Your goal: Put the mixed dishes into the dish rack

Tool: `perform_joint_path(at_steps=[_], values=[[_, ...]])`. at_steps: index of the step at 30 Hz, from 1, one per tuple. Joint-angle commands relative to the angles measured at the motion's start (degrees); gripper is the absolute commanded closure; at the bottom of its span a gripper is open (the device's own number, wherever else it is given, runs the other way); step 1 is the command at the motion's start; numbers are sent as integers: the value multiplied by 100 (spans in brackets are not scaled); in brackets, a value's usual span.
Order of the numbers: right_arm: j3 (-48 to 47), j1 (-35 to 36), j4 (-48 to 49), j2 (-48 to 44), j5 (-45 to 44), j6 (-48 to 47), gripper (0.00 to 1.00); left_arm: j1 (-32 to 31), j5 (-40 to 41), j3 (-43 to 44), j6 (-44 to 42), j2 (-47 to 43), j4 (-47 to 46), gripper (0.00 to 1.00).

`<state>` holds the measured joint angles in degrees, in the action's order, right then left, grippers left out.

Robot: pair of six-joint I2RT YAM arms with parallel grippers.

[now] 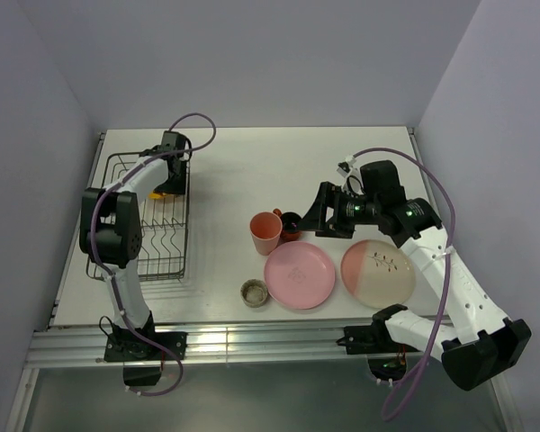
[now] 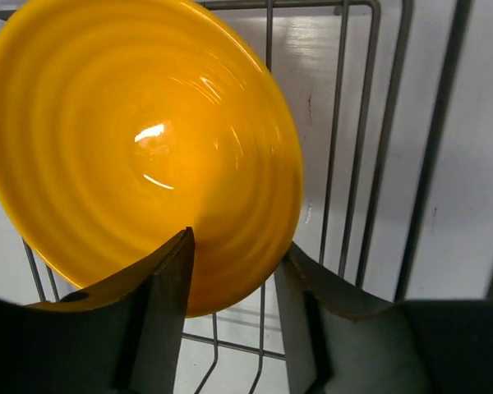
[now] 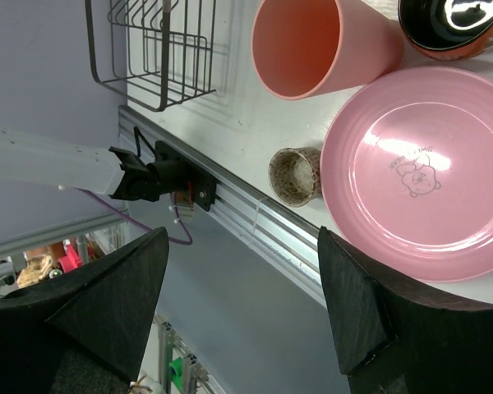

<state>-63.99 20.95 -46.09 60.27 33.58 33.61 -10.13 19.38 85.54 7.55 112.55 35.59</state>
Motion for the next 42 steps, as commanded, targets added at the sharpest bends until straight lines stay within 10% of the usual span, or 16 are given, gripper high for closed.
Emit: perform_joint_path(at_steps=[1, 10, 25, 38, 42], values=[[70, -38, 205, -24, -10, 32, 20, 134, -258, 358, -35, 65, -211, 53], [-26, -38, 153, -7, -36, -3, 20, 327, -882, 455, 264, -40, -228, 100], [-132, -38, -32, 81, -36, -179, 20, 898, -3579, -335, 1441, -1867, -1115, 100], [-106, -30, -50, 169, 43, -205, 20, 2278, -7728, -2875, 4490, -2282, -5577, 100], [-44, -30, -15, 161, 61, -179, 21, 2472, -8493, -3525, 6654, -1704, -8995, 100]])
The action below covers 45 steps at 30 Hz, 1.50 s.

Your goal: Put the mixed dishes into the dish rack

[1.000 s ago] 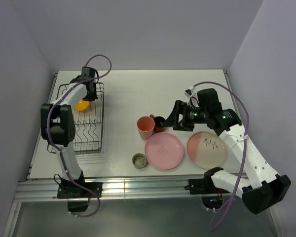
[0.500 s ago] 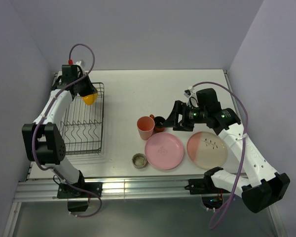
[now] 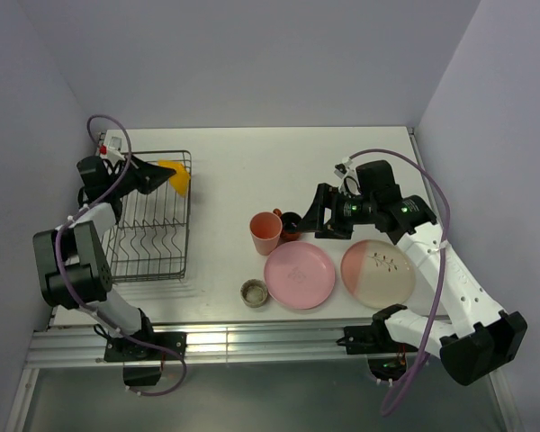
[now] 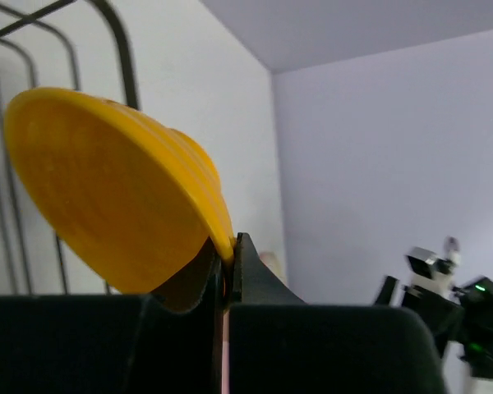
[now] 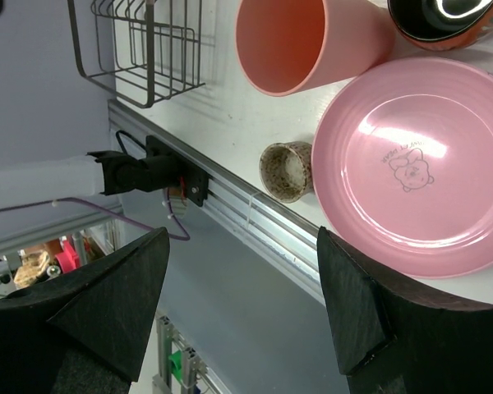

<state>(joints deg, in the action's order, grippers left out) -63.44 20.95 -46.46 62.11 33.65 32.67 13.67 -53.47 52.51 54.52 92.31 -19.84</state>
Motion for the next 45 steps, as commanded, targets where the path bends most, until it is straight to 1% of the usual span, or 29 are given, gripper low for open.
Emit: perform_joint_path(at_steps=[1, 2, 3, 4, 5, 6, 7, 8, 14, 17, 23, 25, 26, 27, 30, 31, 33, 34, 35, 37, 38, 39, 40, 43, 44, 45], values=[[-90, -30, 23, -23, 54, -94, 21, 161, -1322, -311, 2436, 470, -4240, 100], [-81, -30, 23, -14, 54, -85, 21, 197, -1341, -381, 2936, 628, -5014, 100], [-81, -30, 5, -6, 45, -94, 21, 232, -1350, -373, 3890, 1039, -5656, 100], [-81, -30, -4, -6, 37, -85, 21, 285, -1359, -330, 4378, 1269, -7020, 100], [-81, -30, -21, -14, 36, -94, 21, 303, -1359, -260, 4853, 1489, -7582, 100], [-81, -30, -30, -23, 19, -85, 21, 320, -1359, -102, 5519, 1909, -7988, 100], [-63, -30, -47, -41, 2, -94, 21, 373, -1359, -22, 5734, 2079, -8523, 100], [-55, -30, -48, -49, -7, -85, 21, 390, -1446, 39, 5841, 2176, -8572, 100], [-55, -30, -127, -85, -69, -94, 21, 593, -1666, 128, 5464, 2229, -8238, 100], [-11, -30, -57, -50, -8, -32, 21, 602, -1789, 215, 5735, 2440, -8544, 100], [-46, -30, 5, 29, 28, 21, 21, 619, -1877, 251, 5596, 2502, -8423, 100], [-54, -30, 5, 38, 28, 29, 21, 628, -1912, 251, 5386, 2432, -8038, 98], [-63, -30, 14, 38, 36, 29, 21, 628, -1921, 251, 5124, 2397, -7879, 98], [-63, -30, 23, 30, 36, 38, 21, 628, -1913, 251, 4956, 2310, -7469, 97], [-72, -30, 14, 12, 28, 56, 21, 628, -1860, 268, 4332, 2169, -6808, 95], [-72, -30, 23, 3, 28, 64, 21, 628, -1842, 286, 4173, 2125, -6353, 93], [-72, -30, 5, -23, 2, 73, 21, 628, -1790, 347, 3542, 1993, -5745, 91], [-72, -30, 5, -32, -7, 82, 21, 628, -1755, 391, 3261, 1923, -4863, 91], [-63, -30, 14, -49, -16, 82, 21, 628, -1719, 487, 2562, 1852, -4341, 90], [-55, -30, 5, -76, -25, 91, 21, 619, -1527, 672, 1671, 1606, -3024, 89], [-46, -30, 5, -85, -25, 100, 21, 628, -1360, 960, 710, 1527, -1564, 89], [-20, -30, 14, -119, -34, 108, 21, 611, -1315, 1067, 404, 1518, -1106, 89], [-11, -30, 23, -129, -25, 117, 21, 619, -1306, 1129, 297, 1535, -945, 89], [25, -30, 40, -155, -25, 144, 21, 628, -1376, 1165, 489, 1667, -1137, 91], [25, -30, 49, -164, -16, 144, 21, 628, -1376, 1261, 376, 1719, -945, 91], [25, -30, 58, -164, -8, 144, 21, 619, -1376, 1279, 349, 1729, -943, 91]])
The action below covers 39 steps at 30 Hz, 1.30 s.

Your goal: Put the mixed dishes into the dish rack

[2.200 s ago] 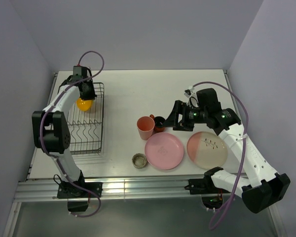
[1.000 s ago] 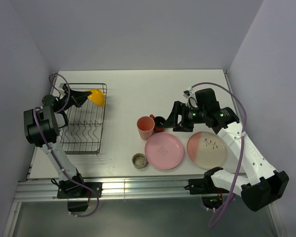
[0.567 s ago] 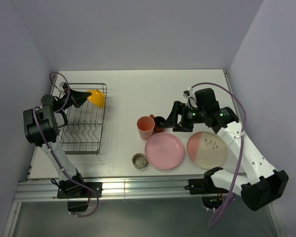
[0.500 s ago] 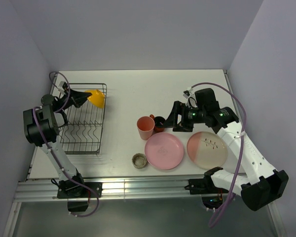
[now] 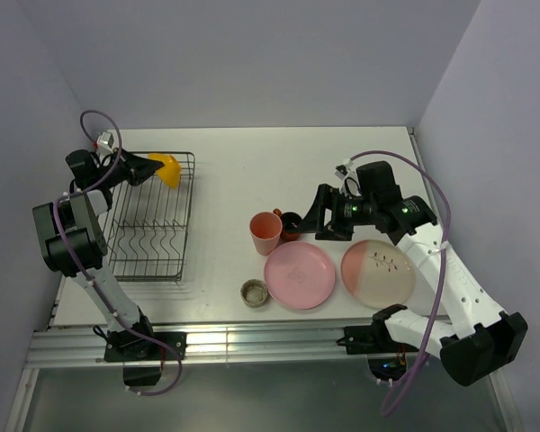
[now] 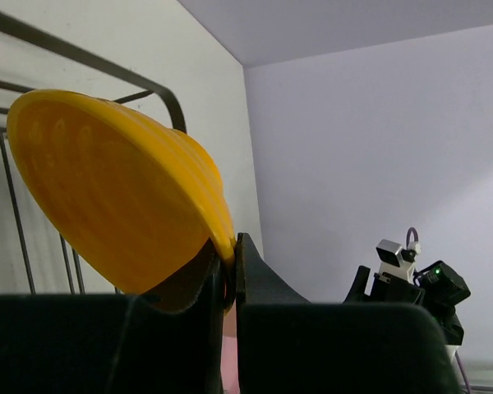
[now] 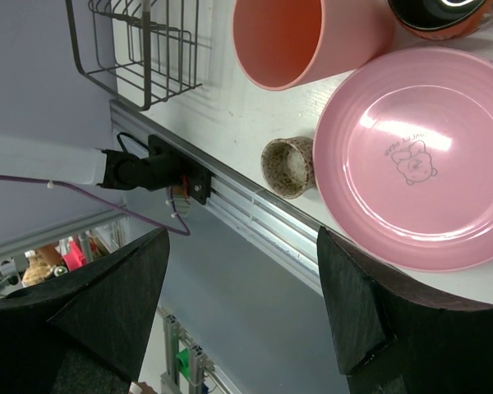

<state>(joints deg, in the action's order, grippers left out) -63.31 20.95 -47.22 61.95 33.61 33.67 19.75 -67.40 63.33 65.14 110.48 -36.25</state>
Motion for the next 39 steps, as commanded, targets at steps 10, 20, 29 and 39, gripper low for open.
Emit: perform_joint_path(at_steps=[10, 20, 29, 39], values=[[47, -21, 134, -236, 6, 69, 21, 12, -107, -4, -514, 0, 464, 91], [55, -30, 47, -280, -21, 43, 21, 12, -476, -532, 1517, 579, -2532, 89], [29, -30, 46, -280, -12, 52, 21, -6, -494, -269, 491, 580, -1184, 83], [12, -30, 82, -263, -3, 78, 20, -103, -748, -400, 1052, 607, -1989, 90]])
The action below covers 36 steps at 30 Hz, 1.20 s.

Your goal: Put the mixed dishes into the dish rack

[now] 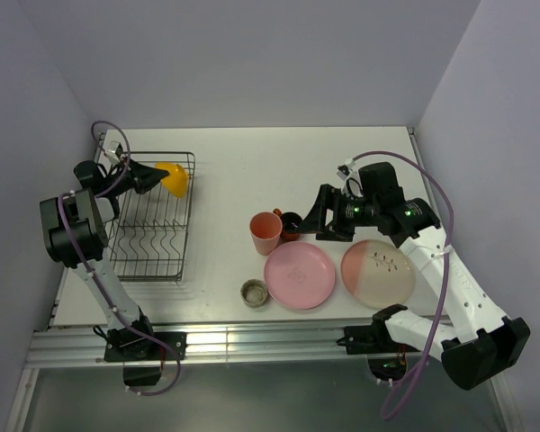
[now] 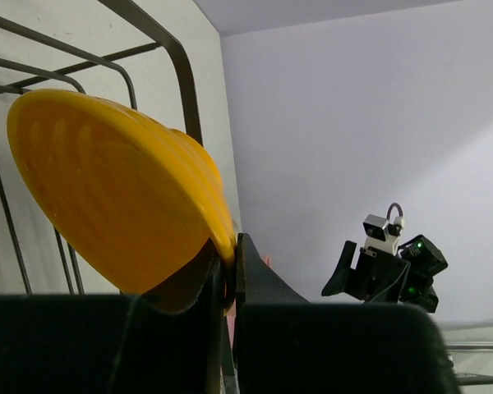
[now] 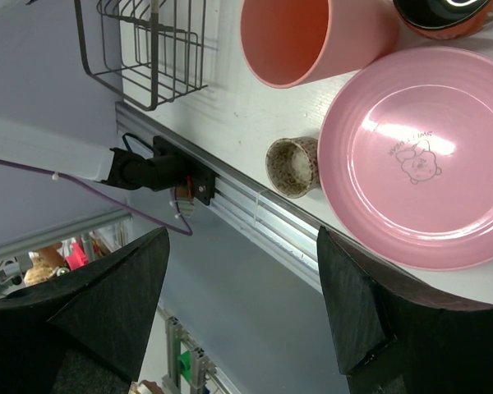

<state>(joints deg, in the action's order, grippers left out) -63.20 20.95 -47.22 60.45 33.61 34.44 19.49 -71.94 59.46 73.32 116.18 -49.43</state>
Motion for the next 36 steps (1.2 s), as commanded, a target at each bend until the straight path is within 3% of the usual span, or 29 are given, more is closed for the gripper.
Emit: perform_joint_path(at_steps=[1, 8, 11, 12, 13, 16, 20, 22, 26, 27, 32, 33, 34, 36], values=[[1, -30, 90, -103, -3, 28, 21, -76, -303, -14, 305, 36, -752, 92], [-43, -30, 91, -86, -3, 37, 21, -85, -391, 171, -273, 186, 108, 96], [-52, -30, 55, -94, -29, 28, 21, -85, -268, 399, -1212, 151, 1396, 96], [-43, -30, 64, -112, -38, 28, 21, -85, -207, 608, -1554, 151, 2375, 95], [-43, -30, 55, -121, -30, 28, 21, -85, -41, 741, -2262, 159, 2916, 94], [-35, -30, 46, -129, -56, 28, 21, -85, 189, 1251, -3277, 291, 4515, 93], [-43, -30, 81, -129, -38, 46, 21, -68, 171, 1419, -3552, 379, 4959, 92], [-43, -21, 99, -121, -38, 63, 21, -59, 215, 1498, -3781, 370, 5285, 82], [-35, -30, 99, -129, -12, 63, 21, 11, 277, 1270, -3588, 221, 5048, 67], [-26, -30, 99, -138, -12, 72, 21, 11, 338, 1261, -3605, 203, 5101, 48], [9, -30, 125, -191, -3, 98, 21, 46, 567, 1164, -3570, -138, 5119, 39], [18, -30, 126, -200, -3, 98, 21, 55, 680, 1216, -3622, -200, 5284, 37], [27, -30, 126, -217, 6, 107, 21, 55, 760, 1260, -3623, -332, 5338, 26], [27, -30, 134, -226, -3, 116, 21, 73, 936, 1322, -3667, -464, 5609, 24]])
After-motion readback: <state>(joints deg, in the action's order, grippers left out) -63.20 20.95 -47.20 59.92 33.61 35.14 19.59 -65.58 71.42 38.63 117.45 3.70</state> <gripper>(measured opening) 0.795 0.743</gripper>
